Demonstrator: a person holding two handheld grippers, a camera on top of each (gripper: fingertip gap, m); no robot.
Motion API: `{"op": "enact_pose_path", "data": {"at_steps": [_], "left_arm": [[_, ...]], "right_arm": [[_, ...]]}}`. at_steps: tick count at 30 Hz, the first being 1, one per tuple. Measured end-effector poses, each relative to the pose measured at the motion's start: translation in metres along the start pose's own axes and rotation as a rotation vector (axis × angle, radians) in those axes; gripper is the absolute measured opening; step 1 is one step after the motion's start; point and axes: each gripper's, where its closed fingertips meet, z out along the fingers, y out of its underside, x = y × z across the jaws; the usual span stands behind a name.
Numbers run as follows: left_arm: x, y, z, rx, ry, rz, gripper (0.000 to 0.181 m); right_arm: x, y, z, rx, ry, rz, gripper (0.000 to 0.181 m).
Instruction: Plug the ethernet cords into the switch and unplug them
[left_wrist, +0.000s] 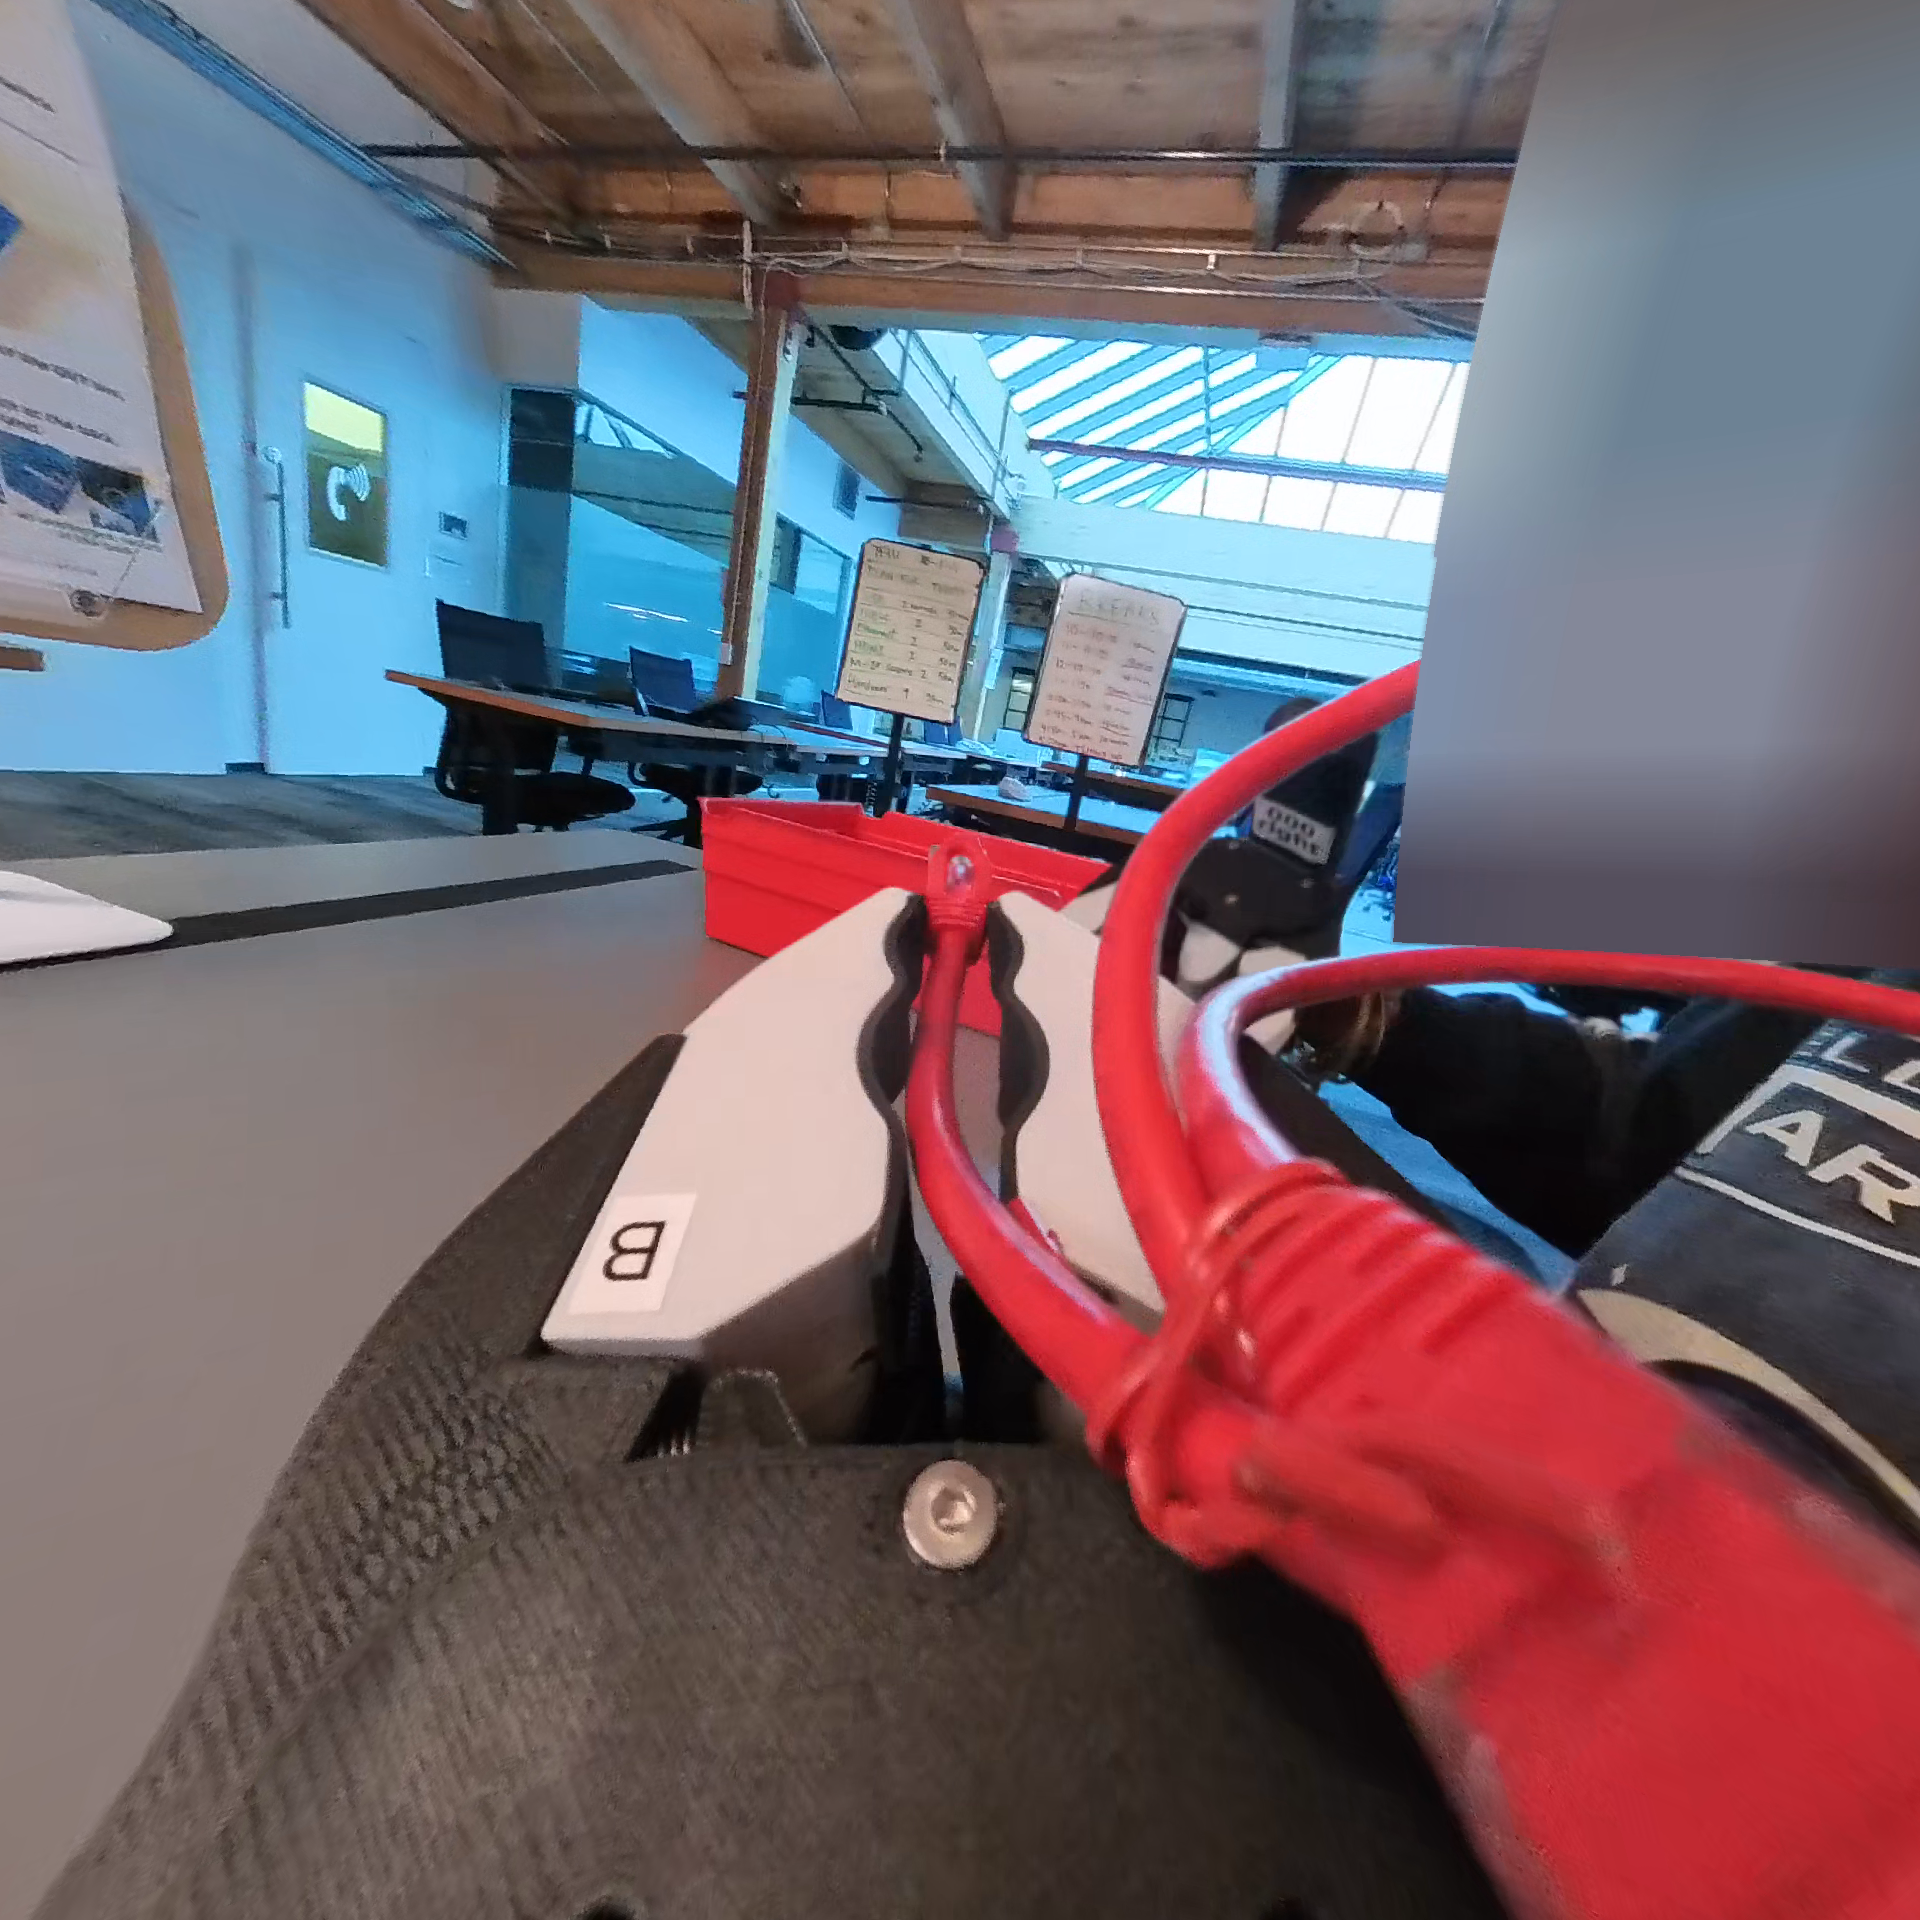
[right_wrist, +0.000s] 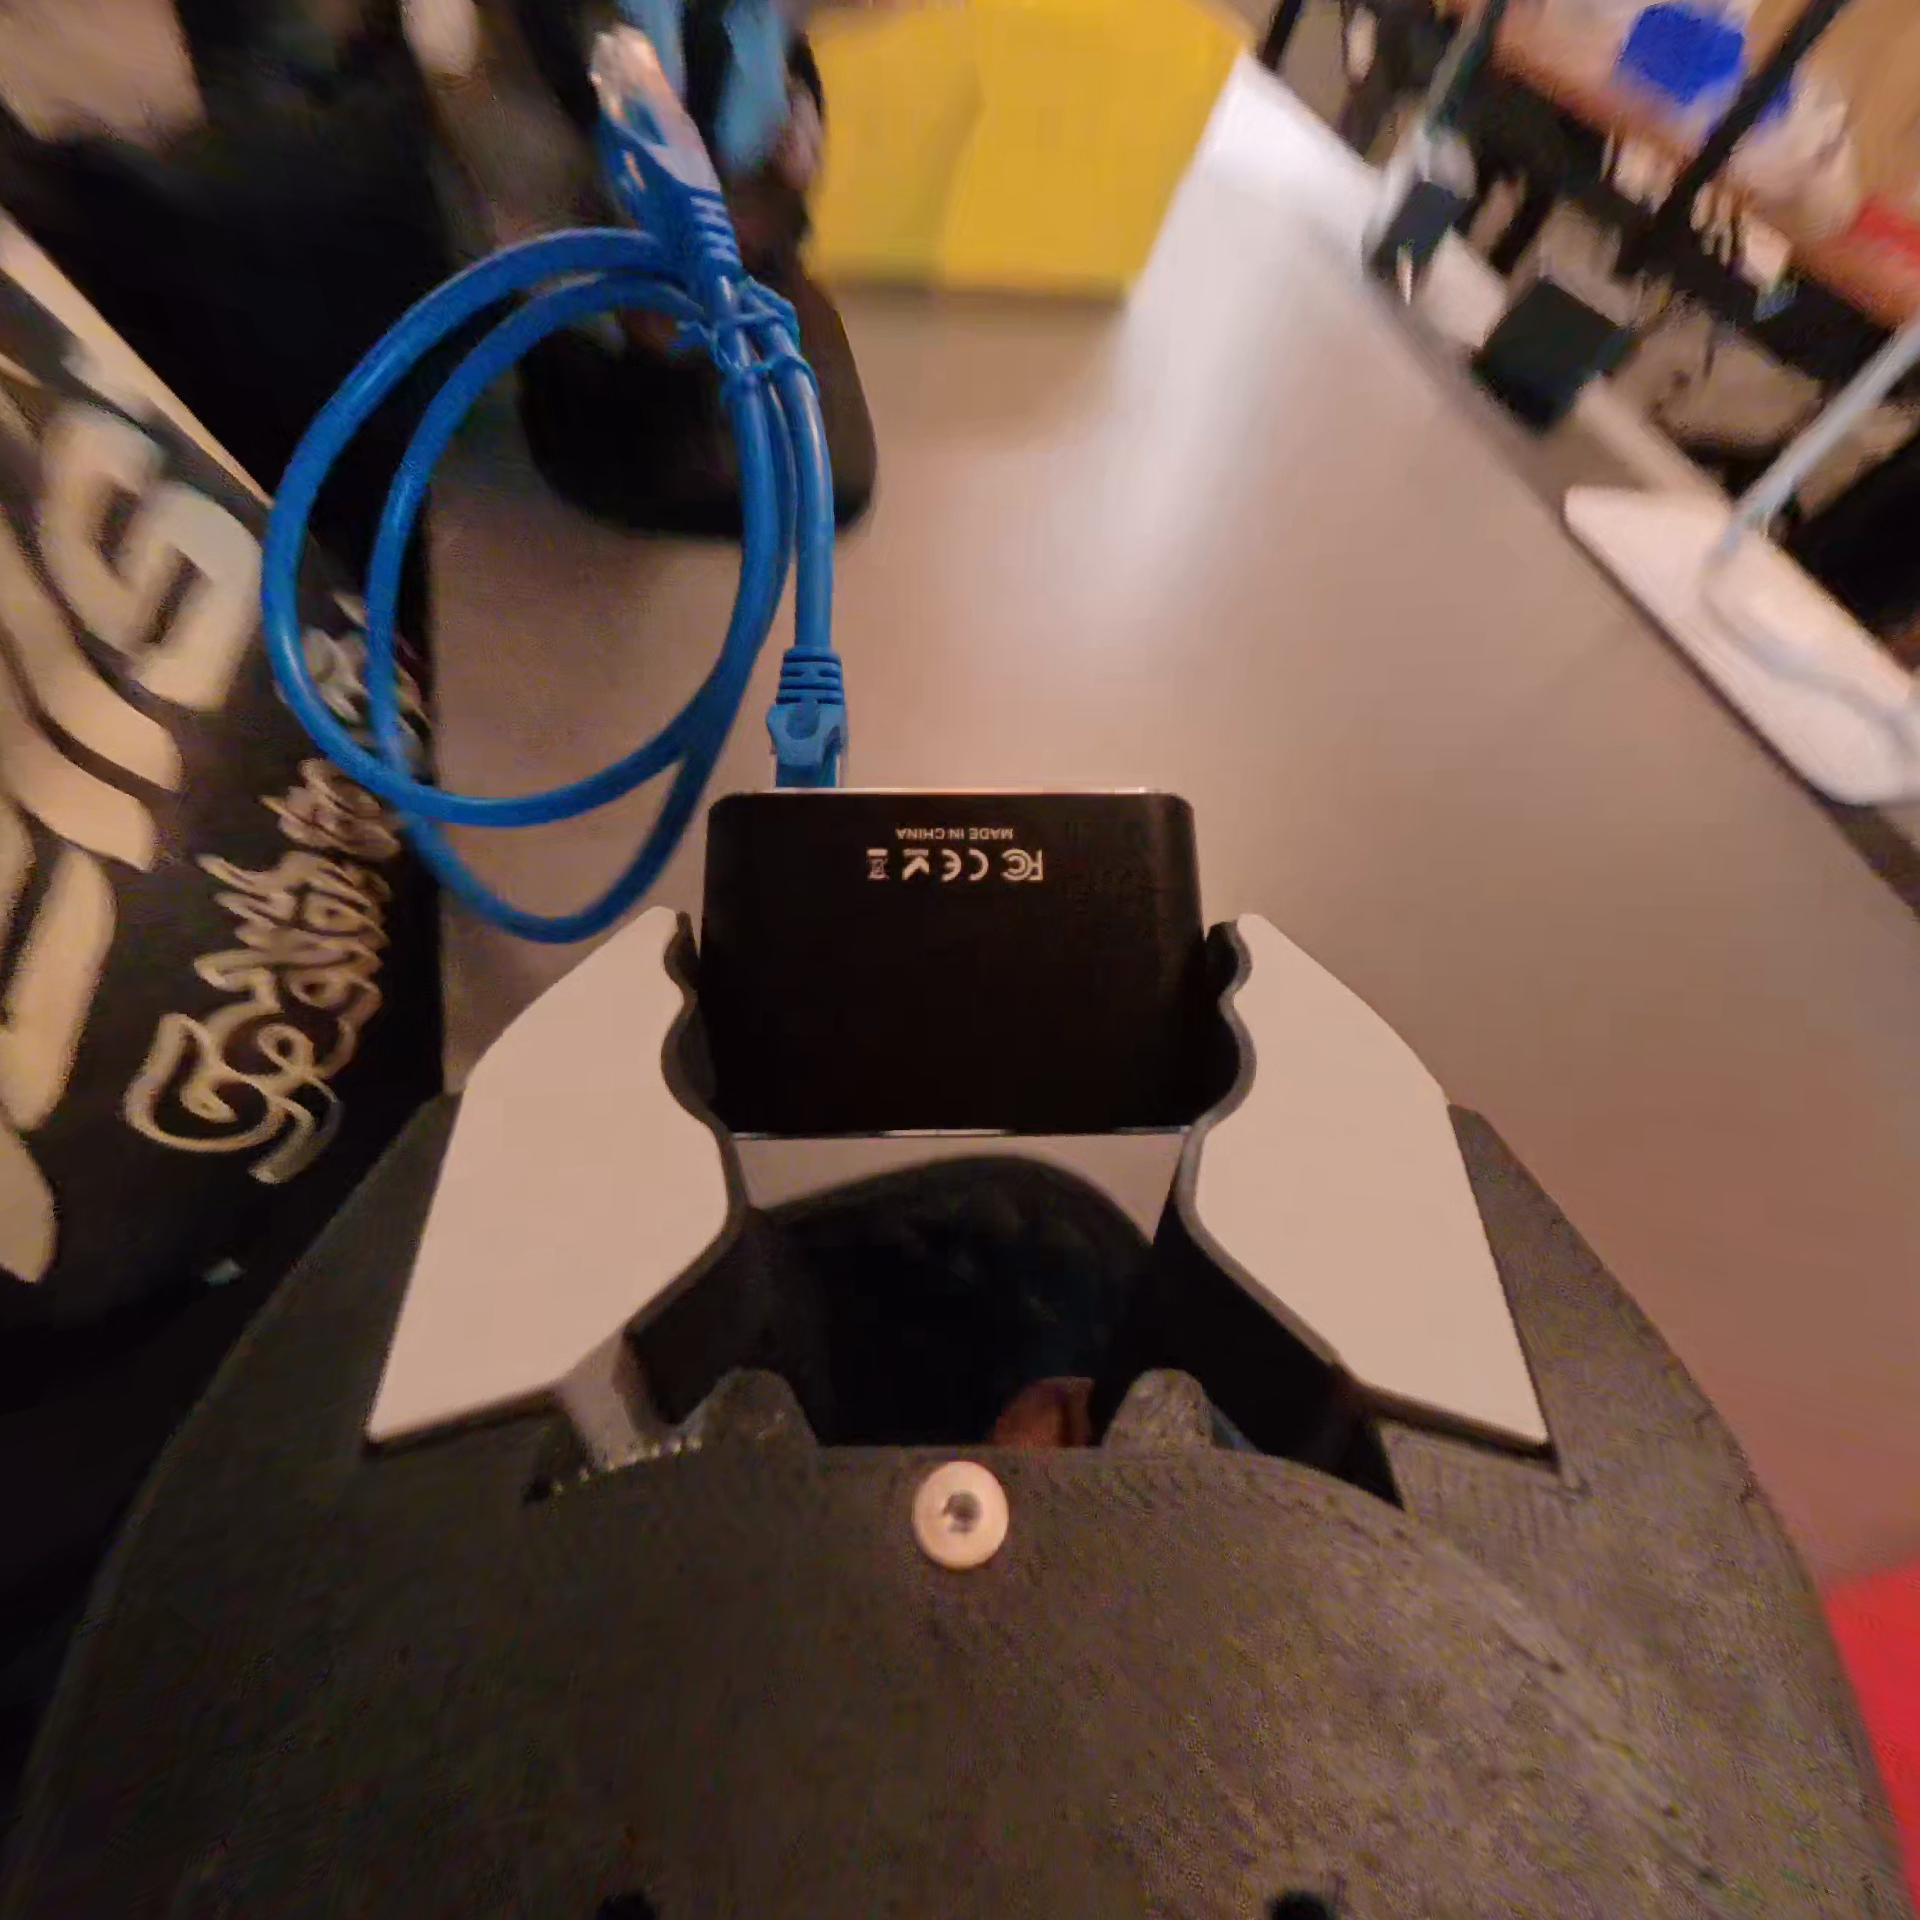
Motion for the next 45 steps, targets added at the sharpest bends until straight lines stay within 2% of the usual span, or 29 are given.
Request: {"op": "enact_pose_path", "data": {"at_steps": [3, 7, 11, 15, 17, 20, 22, 24, 26, 29, 33, 36, 40, 45], "left_arm": [[0.006, 0.01, 0.007, -0.067, 0.029, 0.036, 0.011], [0.032, 0.027, 0.018, -0.174, 0.137, 0.163, 0.011], [0.05, 0.036, 0.022, -0.225, 0.215, 0.202, 0.011], [0.05, 0.046, 0.026, -0.258, 0.213, 0.229, 0.011], [0.048, 0.037, 0.024, -0.206, 0.212, 0.195, 0.011], [0.019, 0.017, 0.011, -0.153, 0.081, 0.193, 0.011], [0.011, 0.014, -0.001, -0.179, 0.053, 0.28, 0.011], [0.017, 0.019, -0.006, -0.225, 0.086, 0.408, 0.011], [0.023, 0.026, -0.004, -0.259, 0.113, 0.432, 0.011], [0.041, 0.031, 0.006, -0.244, 0.174, 0.393, 0.011], [0.062, 0.048, 0.02, -0.323, 0.208, 0.422, 0.011], [0.067, 0.039, 0.024, -0.293, 0.202, 0.399, 0.011], [0.069, 0.037, 0.025, -0.327, 0.226, 0.377, 0.011], [0.071, 0.07, 0.053, -0.468, 0.308, 0.393, 0.011]], "right_arm": [[-0.012, -0.033, -0.003, 0.154, -0.087, -0.014, 0.092], [-0.032, -0.047, 0.01, 0.103, -0.165, -0.102, 0.092], [-0.04, -0.058, 0.014, 0.112, -0.215, -0.127, 0.092], [-0.042, -0.062, 0.019, 0.128, -0.262, -0.132, 0.092], [-0.043, -0.066, 0.021, 0.161, -0.292, -0.129, 0.092], [-0.041, -0.07, 0.025, 0.177, -0.29, -0.156, 0.092], [-0.044, -0.074, 0.028, 0.171, -0.286, -0.192, 0.092], [-0.049, -0.079, 0.03, 0.182, -0.302, -0.21, 0.092], [-0.052, -0.084, 0.033, 0.189, -0.316, -0.211, 0.092], [-0.054, -0.081, 0.042, 0.148, -0.313, -0.226, 0.092], [-0.053, -0.073, 0.051, 0.08, -0.303, -0.203, 0.092], [-0.055, -0.069, 0.053, 0.038, -0.319, -0.178, 0.093], [-0.047, -0.051, 0.049, -0.088, -0.315, -0.168, 0.093], [-0.04, -0.021, 0.03, -0.231, -0.306, -0.096, 0.092]]}}
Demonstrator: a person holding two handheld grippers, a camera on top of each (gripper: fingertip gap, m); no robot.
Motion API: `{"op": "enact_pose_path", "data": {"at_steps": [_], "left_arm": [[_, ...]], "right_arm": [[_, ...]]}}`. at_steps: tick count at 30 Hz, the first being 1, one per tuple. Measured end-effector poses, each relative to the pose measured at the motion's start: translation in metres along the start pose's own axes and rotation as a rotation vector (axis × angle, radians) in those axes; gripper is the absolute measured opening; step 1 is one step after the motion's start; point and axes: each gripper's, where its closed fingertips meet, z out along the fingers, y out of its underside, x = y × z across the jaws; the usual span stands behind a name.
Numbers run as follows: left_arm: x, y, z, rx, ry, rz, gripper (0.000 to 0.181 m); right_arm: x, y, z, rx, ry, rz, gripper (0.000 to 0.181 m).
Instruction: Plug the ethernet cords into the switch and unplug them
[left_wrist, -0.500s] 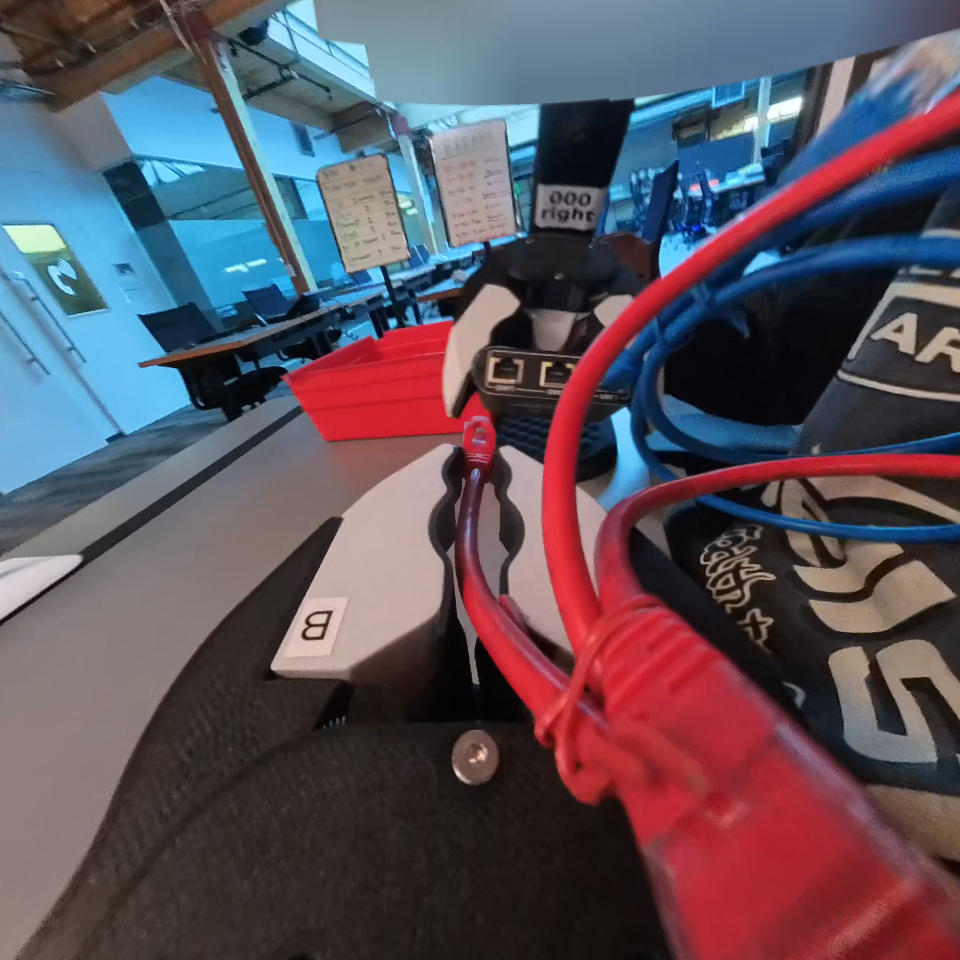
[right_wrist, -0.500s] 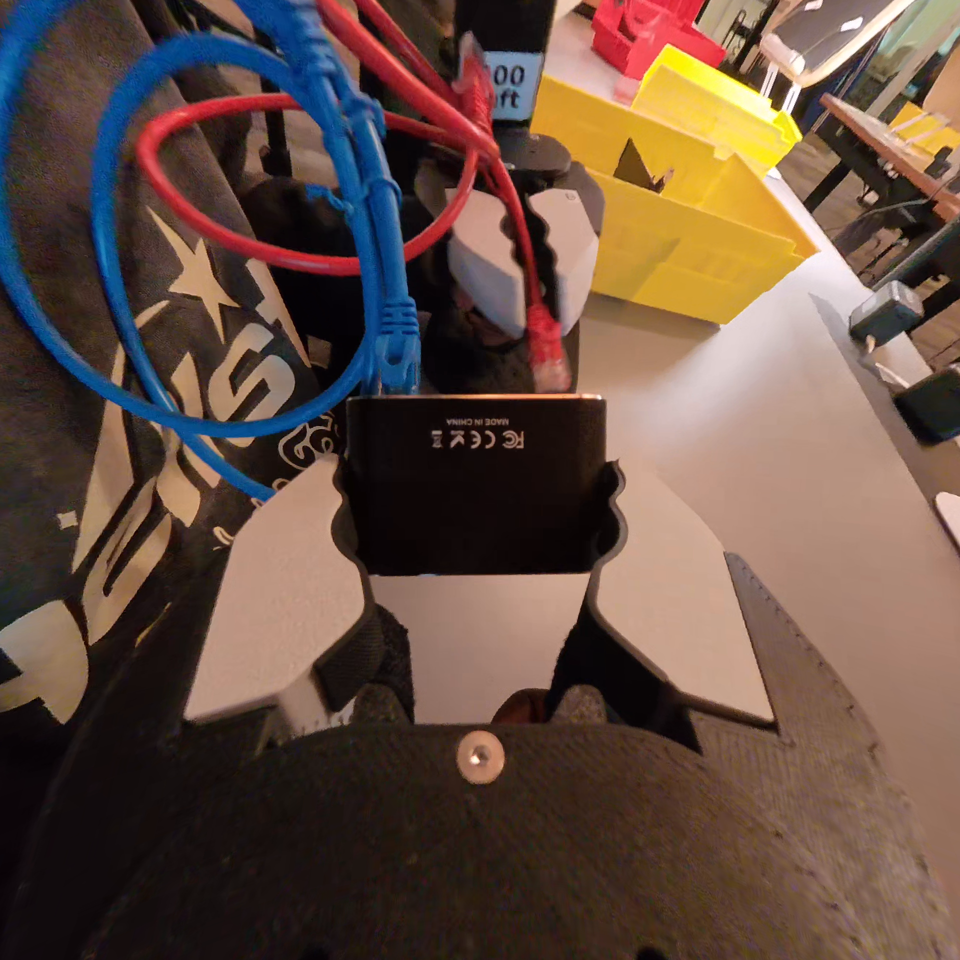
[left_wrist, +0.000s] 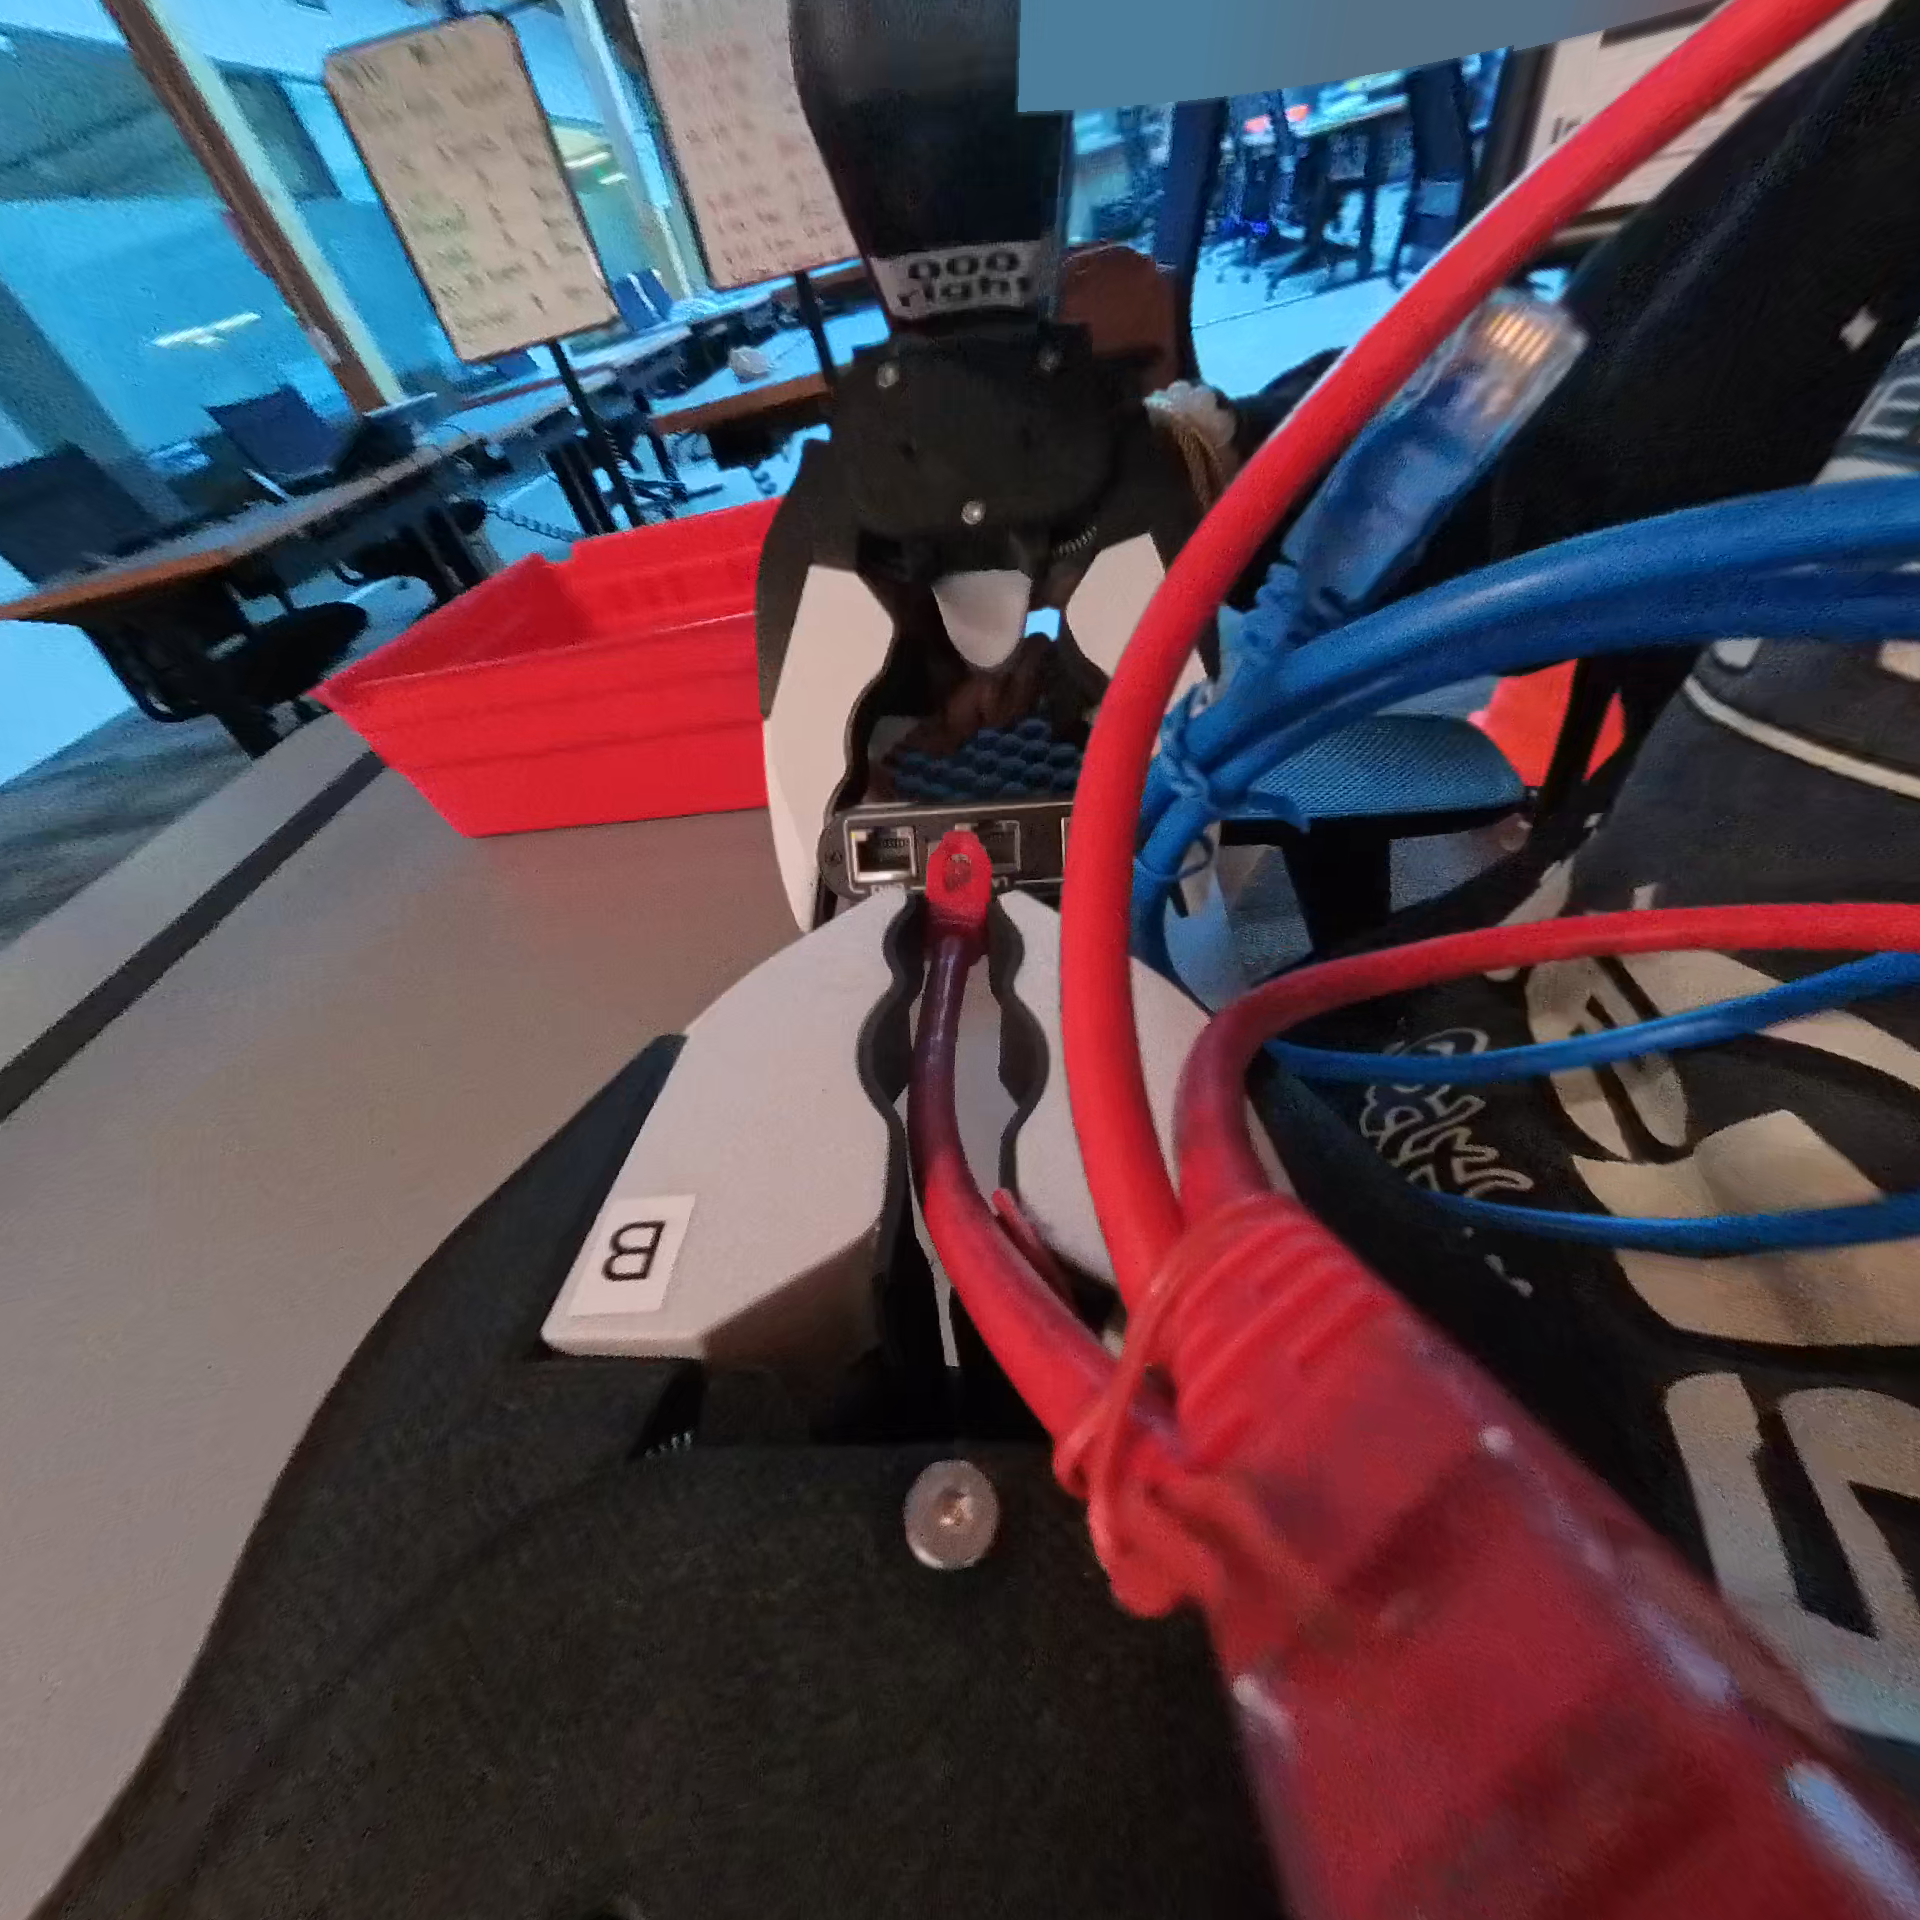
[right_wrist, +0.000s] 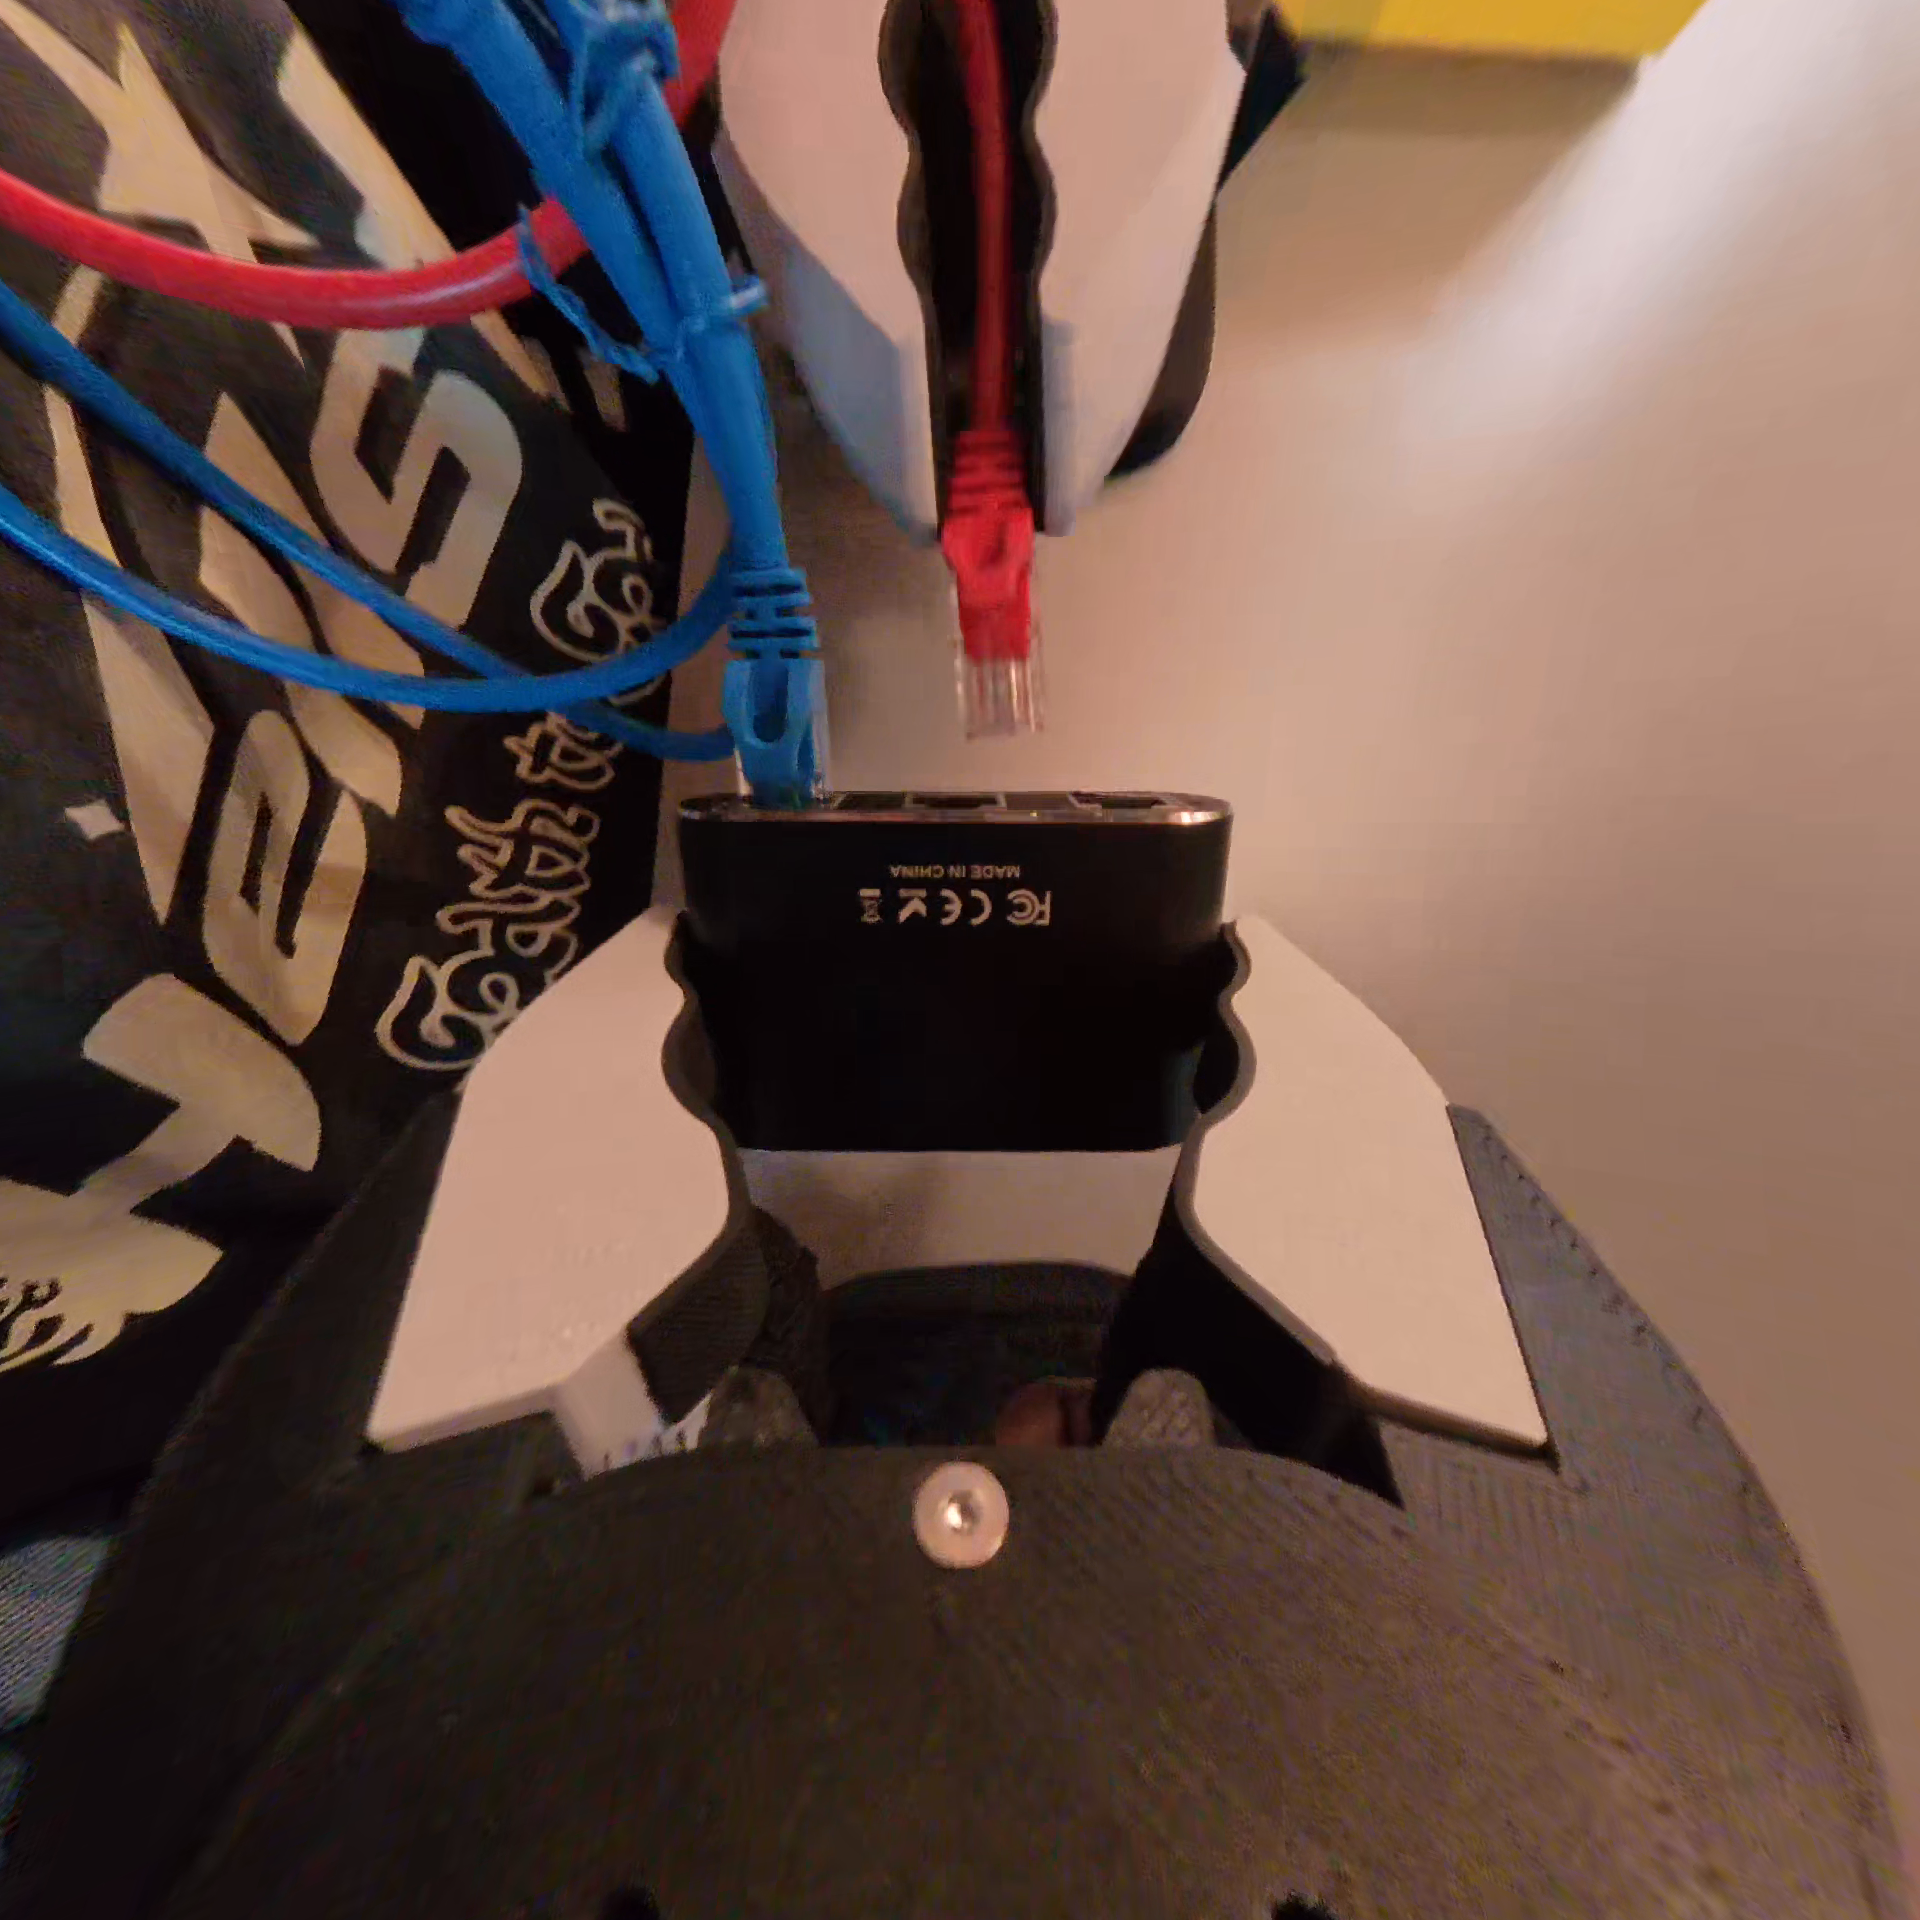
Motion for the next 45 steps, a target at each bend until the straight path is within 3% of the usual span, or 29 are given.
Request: {"op": "enact_pose_path", "data": {"at_steps": [10, 18, 25, 41, 45], "left_arm": [[0.01, 0.017, 0.034, -0.168, 0.062, 0.046, 0.011], [0.012, 0.017, 0.034, -0.136, 0.145, -0.126, 0.011], [0.01, 0.014, 0.035, -0.101, 0.128, -0.198, 0.011], [0.012, 0.02, 0.037, -0.225, 0.064, -0.075, 0.012], [0.018, 0.001, 0.043, -0.143, 0.089, -0.06, 0.011]], "right_arm": [[-0.011, 0.032, -0.005, -0.117, -0.037, 0.098, 0.092], [-0.007, 0.032, -0.007, -0.145, -0.007, 0.083, 0.092], [-0.007, 0.035, -0.002, -0.186, -0.02, 0.074, 0.092], [-0.003, 0.028, 0.007, -0.145, 0.034, -0.017, 0.09], [-0.013, 0.019, 0.018, -0.092, -0.023, 0.013, 0.092]]}}
